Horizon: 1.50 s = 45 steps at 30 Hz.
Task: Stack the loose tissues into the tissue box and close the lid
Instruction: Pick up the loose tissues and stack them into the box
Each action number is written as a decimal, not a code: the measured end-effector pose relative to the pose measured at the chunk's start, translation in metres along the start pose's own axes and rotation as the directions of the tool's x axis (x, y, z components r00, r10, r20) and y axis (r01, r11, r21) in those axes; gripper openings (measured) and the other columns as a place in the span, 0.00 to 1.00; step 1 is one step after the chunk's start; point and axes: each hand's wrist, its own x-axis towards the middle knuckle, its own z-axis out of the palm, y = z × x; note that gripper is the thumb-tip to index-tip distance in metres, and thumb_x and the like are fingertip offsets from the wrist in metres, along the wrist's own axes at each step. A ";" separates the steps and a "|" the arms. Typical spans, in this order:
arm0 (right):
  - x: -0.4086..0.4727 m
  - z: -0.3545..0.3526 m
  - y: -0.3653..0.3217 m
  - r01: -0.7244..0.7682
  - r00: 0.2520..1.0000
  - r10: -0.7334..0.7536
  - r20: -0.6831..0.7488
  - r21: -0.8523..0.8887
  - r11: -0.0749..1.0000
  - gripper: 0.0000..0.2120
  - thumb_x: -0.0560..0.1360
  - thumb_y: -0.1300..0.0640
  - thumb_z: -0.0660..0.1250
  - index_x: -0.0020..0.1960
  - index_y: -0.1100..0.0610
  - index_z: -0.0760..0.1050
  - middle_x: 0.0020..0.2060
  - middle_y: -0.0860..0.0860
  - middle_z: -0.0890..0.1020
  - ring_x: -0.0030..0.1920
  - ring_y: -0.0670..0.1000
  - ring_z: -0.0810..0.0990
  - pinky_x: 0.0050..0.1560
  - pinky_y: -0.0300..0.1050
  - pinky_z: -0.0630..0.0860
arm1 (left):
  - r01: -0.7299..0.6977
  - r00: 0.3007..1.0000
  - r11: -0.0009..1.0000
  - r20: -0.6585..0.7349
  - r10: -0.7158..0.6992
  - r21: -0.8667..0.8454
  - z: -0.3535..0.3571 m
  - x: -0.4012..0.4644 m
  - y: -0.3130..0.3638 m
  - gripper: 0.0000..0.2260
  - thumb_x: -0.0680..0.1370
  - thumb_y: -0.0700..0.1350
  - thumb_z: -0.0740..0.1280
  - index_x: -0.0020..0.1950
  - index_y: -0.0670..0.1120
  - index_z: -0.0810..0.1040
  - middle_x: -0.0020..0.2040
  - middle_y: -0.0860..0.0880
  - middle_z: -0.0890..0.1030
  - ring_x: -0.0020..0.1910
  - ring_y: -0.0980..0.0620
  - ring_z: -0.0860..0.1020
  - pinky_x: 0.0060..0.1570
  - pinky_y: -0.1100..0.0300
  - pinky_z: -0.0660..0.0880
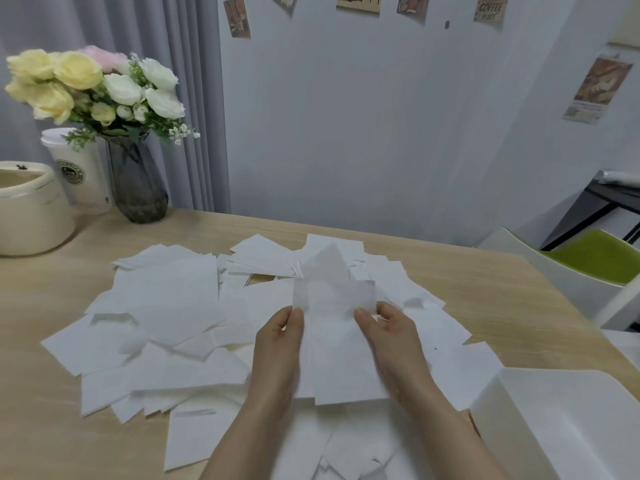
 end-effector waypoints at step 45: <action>0.015 -0.016 0.018 0.275 0.891 -0.383 -0.244 -0.381 0.883 0.08 0.77 0.61 0.67 0.52 0.54 0.84 0.50 0.46 0.83 0.53 0.45 0.77 0.58 0.39 0.71 | 0.088 0.996 0.996 -0.011 -0.088 -0.030 -0.010 -0.007 -0.006 0.10 0.82 0.44 0.62 0.47 0.43 0.82 0.41 0.45 0.86 0.40 0.46 0.82 0.45 0.52 0.78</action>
